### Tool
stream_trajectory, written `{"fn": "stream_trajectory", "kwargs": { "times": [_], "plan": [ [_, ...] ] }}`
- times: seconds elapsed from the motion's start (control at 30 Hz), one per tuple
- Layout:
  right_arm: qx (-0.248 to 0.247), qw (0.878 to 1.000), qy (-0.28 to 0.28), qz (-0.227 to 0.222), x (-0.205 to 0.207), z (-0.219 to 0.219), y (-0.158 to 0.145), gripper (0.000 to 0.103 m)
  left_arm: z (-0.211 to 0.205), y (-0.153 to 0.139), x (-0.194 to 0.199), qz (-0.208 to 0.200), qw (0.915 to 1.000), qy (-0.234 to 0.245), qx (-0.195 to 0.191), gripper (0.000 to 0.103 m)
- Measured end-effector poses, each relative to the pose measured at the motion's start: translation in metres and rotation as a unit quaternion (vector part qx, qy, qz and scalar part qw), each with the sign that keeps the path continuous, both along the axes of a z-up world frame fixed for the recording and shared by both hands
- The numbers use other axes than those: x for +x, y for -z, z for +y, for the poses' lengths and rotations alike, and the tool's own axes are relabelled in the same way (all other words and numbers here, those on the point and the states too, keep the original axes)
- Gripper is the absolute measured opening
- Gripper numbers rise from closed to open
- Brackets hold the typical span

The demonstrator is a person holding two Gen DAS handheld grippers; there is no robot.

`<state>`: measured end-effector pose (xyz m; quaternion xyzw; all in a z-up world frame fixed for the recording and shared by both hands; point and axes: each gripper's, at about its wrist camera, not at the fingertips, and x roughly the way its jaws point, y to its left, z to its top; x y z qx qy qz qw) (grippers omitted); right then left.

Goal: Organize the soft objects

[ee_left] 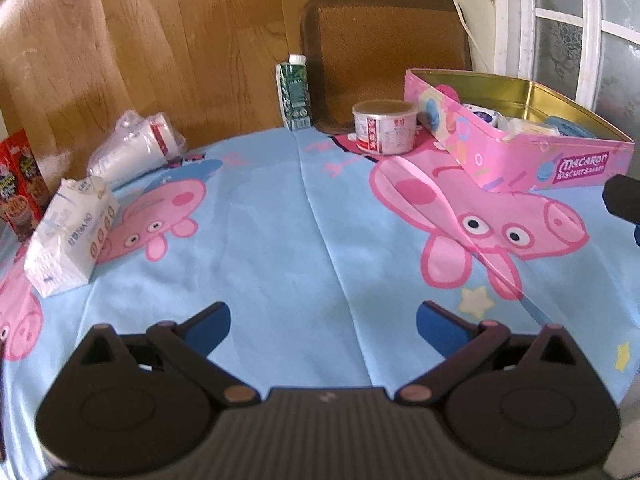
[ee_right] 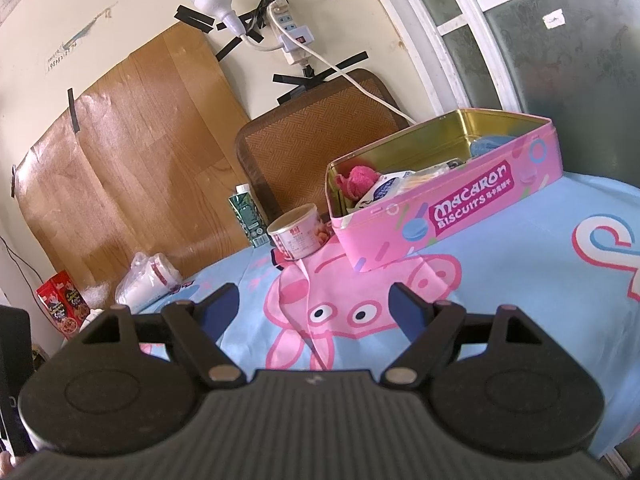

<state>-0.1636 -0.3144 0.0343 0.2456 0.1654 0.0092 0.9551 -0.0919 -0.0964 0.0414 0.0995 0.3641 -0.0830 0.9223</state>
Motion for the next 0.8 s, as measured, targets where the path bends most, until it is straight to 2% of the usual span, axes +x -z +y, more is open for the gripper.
{"fn": "stream_trajectory", "kwargs": {
  "times": [0.13, 0.8],
  "plan": [
    [0.0, 1.0, 0.0, 0.0, 0.0001, -0.0001, 0.0, 0.084, 0.0018, 0.0021, 0.0013, 0.01, 0.9999, -0.004, -0.006, 0.103],
    [0.001, 1.0, 0.0, 0.002, 0.0003, -0.0003, 0.0019, 0.084, -0.0013, 0.0028, -0.0016, 0.003, 1.0, 0.002, 0.007, 0.103]
  ]
}}
